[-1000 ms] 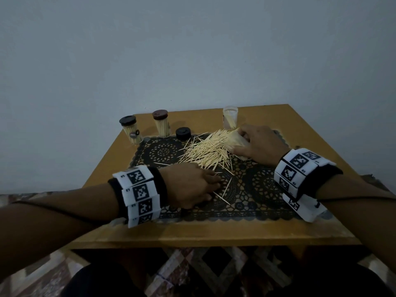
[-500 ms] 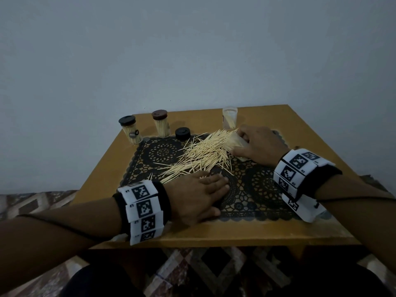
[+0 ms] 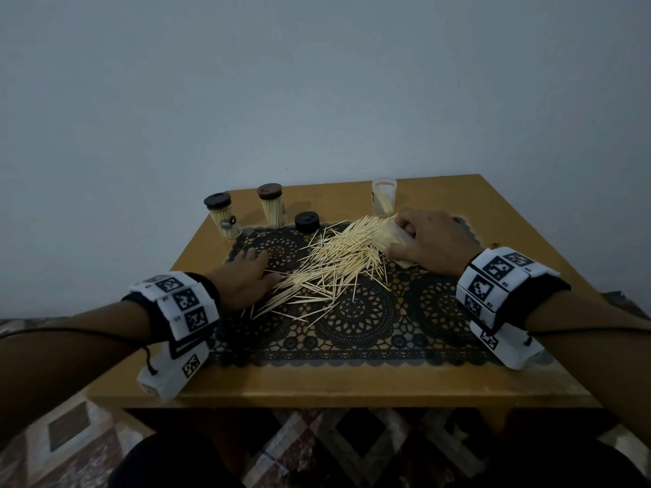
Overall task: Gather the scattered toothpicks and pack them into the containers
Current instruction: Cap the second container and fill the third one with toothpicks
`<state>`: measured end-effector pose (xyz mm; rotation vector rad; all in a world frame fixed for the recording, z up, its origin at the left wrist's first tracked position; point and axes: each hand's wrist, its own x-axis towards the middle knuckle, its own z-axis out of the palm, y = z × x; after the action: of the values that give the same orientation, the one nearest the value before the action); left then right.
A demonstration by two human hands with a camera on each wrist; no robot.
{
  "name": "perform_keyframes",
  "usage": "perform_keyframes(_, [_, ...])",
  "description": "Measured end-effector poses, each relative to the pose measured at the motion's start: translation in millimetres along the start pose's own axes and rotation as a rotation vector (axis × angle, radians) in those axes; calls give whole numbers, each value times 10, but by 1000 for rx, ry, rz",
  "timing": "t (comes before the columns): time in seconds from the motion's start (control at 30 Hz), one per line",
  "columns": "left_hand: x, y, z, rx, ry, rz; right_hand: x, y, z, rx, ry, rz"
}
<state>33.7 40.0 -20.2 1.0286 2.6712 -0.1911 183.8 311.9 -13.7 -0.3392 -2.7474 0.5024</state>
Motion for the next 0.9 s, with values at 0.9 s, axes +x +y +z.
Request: perform_keyframes(0.9, [-224, 242, 17, -177, 126, 213, 1, -6, -4, 18, -24, -2])
